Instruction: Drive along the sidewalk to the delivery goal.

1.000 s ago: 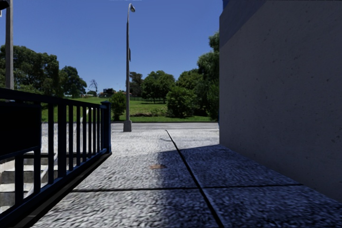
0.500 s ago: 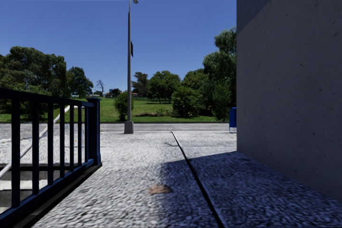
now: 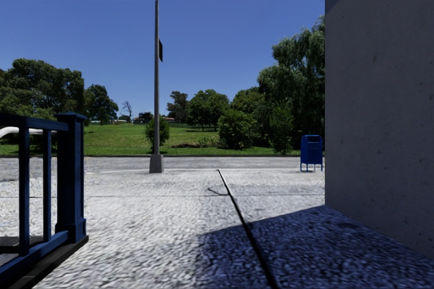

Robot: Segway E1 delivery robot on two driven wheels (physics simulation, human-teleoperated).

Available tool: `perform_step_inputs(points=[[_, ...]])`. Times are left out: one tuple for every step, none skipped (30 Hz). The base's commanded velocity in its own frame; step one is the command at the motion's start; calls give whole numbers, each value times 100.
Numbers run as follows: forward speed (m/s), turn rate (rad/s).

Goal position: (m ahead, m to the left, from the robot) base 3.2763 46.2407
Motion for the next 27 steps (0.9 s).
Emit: perform_step_inputs(points=[[180, 15], [180, 17], [180, 17], [180, 17], [180, 18], [180, 18], [180, 20], [180, 20], [180, 21], [180, 21], [180, 23], [180, 23], [180, 29], [180, 34], [180, 38], [180, 38], [180, 39], [180, 40], [180, 40], [180, 40], [180, 40], [180, 40], [180, 40], [180, 40], [180, 40], [180, 40], [180, 41]])
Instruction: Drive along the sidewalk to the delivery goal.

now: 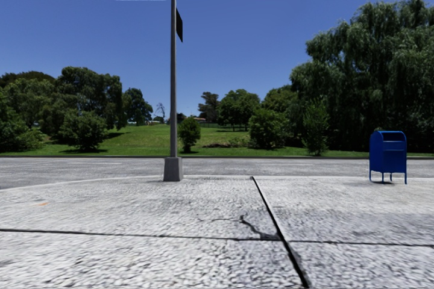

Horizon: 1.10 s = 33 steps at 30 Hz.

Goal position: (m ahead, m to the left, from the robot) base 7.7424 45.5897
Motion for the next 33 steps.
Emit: perform_step_inputs(points=[[180, 42], [180, 42], [180, 44], [180, 44], [180, 45], [180, 45], [180, 45], [180, 45], [180, 46], [180, 46], [180, 47], [180, 47], [180, 48], [180, 48], [180, 48], [180, 48], [180, 48], [180, 48], [180, 48], [180, 48], [180, 48], [180, 48], [180, 48], [180, 48], [180, 49], [180, 49], [180, 49], [180, 49], [180, 49], [180, 49], [180, 50], [180, 50], [179, 50]])
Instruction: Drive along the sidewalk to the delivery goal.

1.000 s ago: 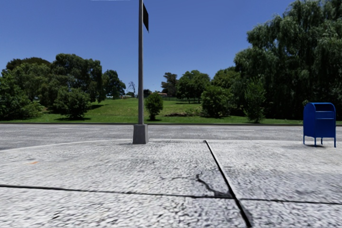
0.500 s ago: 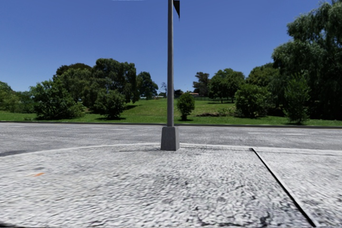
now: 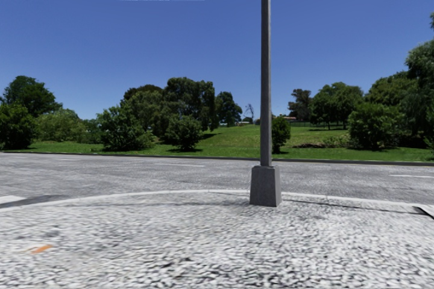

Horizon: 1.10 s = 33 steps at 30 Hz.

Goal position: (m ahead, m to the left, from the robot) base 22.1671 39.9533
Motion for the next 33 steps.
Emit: perform_step_inputs(points=[[179, 50], [173, 50], [166, 51], [162, 51], [162, 51], [159, 51], [158, 52], [157, 52], [157, 52], [154, 52], [150, 52], [147, 52], [147, 52], [146, 52], [146, 52], [146, 52], [146, 52], [146, 52], [146, 52], [146, 53], [146, 53], [146, 53], [145, 55], [143, 57], [142, 58], [142, 58], [139, 59], [137, 60], [133, 61], [130, 62], [130, 62], [129, 64], [126, 65]])
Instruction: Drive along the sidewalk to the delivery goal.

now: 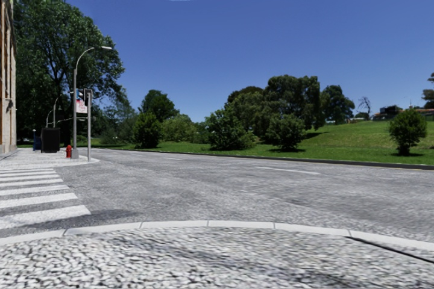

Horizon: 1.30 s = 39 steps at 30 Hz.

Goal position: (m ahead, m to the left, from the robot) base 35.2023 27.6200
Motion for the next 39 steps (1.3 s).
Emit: perform_step_inputs(points=[[125, 67], [125, 67], [124, 67], [124, 68], [124, 68], [124, 68], [124, 68], [124, 69], [124, 69], [124, 70], [124, 71], [124, 71], [124, 71], [123, 71], [123, 71], [123, 72], [123, 72], [119, 74], [118, 75], [117, 75], [117, 75], [117, 75], [117, 75], [117, 76], [117, 76], [112, 76], [108, 77], [108, 77], [105, 77], [104, 77], [104, 77], [104, 77], [104, 77], [103, 77], [103, 77], [103, 77], [103, 77], [103, 77], [103, 77]])
